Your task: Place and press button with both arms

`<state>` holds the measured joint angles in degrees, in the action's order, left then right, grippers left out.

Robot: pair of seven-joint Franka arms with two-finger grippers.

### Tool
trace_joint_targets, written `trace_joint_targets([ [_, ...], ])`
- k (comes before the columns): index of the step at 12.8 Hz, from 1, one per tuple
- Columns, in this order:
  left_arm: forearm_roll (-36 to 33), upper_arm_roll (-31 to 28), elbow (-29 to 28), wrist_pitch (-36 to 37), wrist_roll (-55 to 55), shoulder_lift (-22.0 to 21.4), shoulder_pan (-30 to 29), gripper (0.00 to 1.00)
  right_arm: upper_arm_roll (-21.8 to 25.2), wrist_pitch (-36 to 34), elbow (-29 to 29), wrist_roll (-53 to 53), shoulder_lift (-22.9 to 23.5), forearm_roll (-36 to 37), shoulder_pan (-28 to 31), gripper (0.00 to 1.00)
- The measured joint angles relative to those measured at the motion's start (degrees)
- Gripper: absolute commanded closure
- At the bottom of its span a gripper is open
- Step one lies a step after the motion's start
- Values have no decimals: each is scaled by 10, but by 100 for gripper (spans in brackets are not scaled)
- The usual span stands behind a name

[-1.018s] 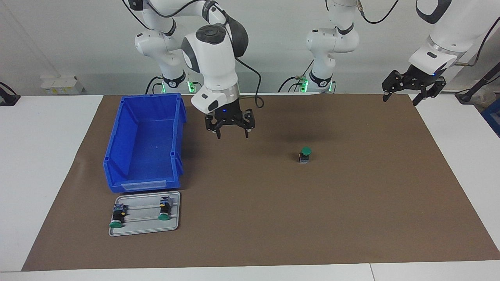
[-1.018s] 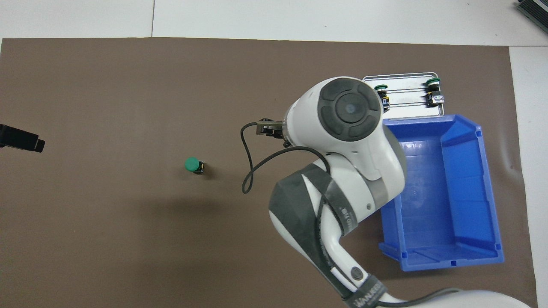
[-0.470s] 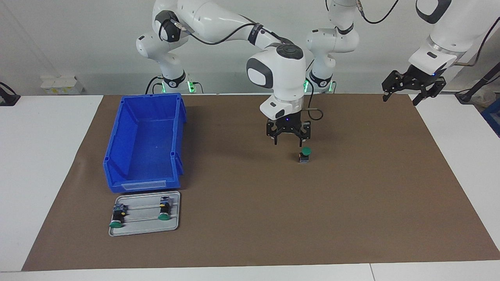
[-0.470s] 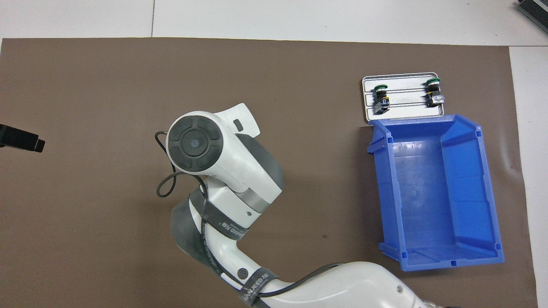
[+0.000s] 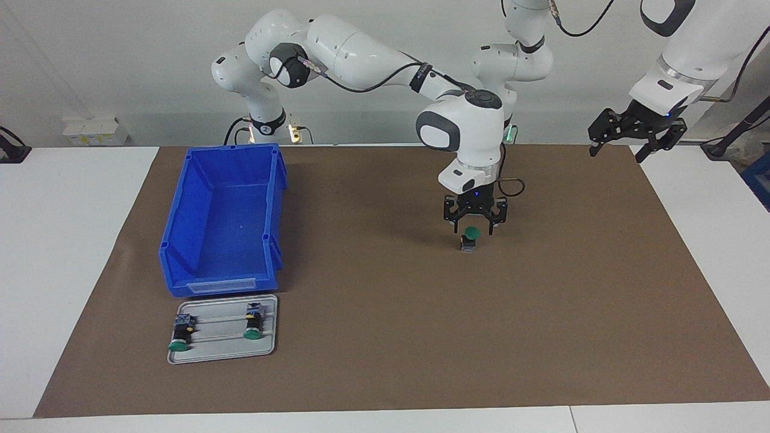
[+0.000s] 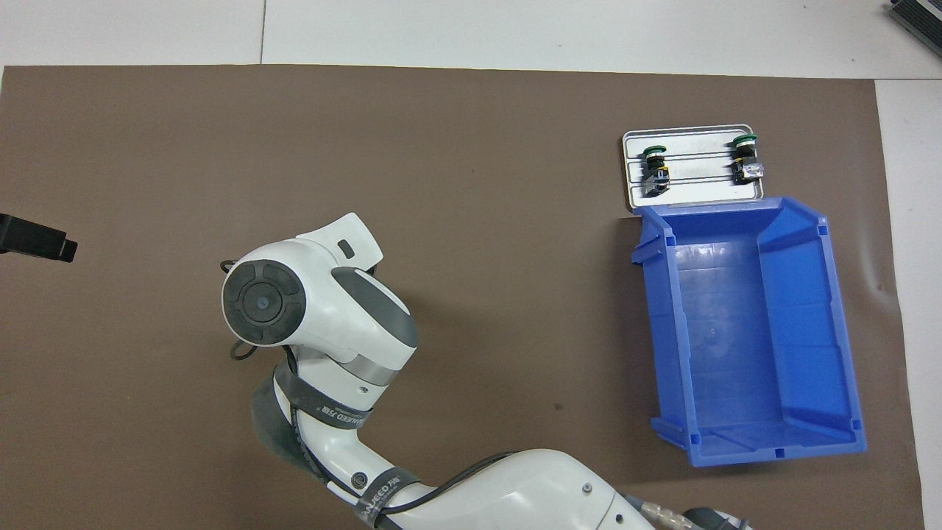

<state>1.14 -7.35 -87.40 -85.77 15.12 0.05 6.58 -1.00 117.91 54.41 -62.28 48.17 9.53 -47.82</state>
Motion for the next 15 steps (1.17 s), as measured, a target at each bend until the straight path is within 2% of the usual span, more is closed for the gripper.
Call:
trace_joint_targets([
  [6,0,0,0,0,0,0,0,0,0,18,22,74,7,0,1,13],
  [15,0,0,0,0,0,0,0,0,1,47,44,73,54,15,-17,13],
])
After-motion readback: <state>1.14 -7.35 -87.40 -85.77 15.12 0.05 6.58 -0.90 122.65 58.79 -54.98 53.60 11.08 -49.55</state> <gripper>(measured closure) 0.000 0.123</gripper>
